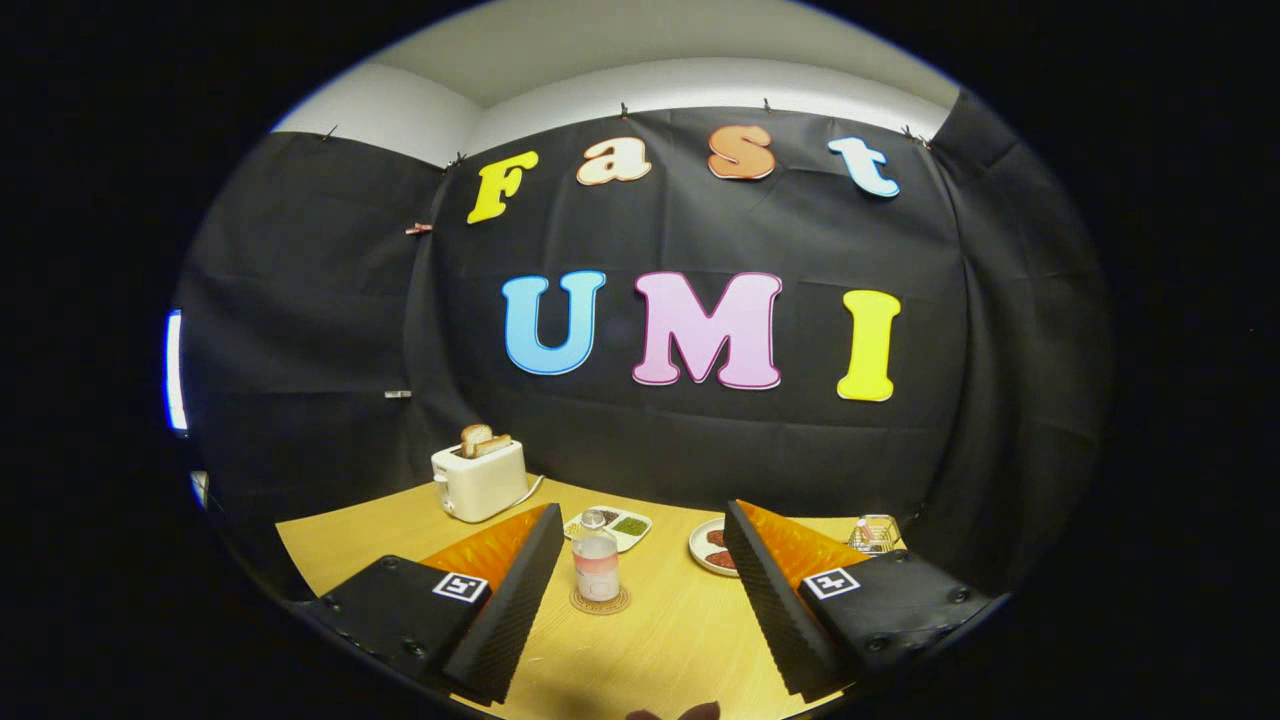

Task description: Take the bottle from table, then pour the juice into the cup, finally place the bottle on the coaster

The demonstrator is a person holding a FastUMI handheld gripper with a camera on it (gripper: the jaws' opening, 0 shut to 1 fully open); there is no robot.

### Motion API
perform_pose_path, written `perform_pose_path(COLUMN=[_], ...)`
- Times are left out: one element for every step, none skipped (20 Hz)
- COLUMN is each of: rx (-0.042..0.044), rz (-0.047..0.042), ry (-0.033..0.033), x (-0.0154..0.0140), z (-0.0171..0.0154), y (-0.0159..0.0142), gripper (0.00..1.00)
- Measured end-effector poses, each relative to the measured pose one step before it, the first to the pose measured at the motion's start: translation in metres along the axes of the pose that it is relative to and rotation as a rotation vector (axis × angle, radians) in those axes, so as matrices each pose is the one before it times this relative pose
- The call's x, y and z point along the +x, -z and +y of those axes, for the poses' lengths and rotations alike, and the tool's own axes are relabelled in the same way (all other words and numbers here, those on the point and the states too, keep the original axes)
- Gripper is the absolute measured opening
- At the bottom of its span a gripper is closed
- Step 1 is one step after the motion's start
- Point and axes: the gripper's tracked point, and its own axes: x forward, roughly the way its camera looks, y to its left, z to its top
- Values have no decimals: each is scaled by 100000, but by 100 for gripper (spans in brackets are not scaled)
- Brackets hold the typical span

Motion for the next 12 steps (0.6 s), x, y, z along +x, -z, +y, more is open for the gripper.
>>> perform_pose_path(rx=[-458,-337,-212,-100,-436,-980,-983,-507,561,1114,723,-207], rz=[-629,-1027,-783,-215,35,-59,-531,-690,-458,272,545,170], ry=[998,363,121,-37,125,171,177,-449,-505,-881,-266,-61], x=[-641,-461,-319,-517,-298,-254,-343,-278,-321,-258,-162,-99], z=[-376,-229,-224,-96,-121,-224,-197,80,230,279,18,22], y=[-222,-434,-409,-173,-92,-240,-321,-388,-156,-40,293,-40], gripper=[98,98,98,98,98,98,98,98,98,98,98,98])
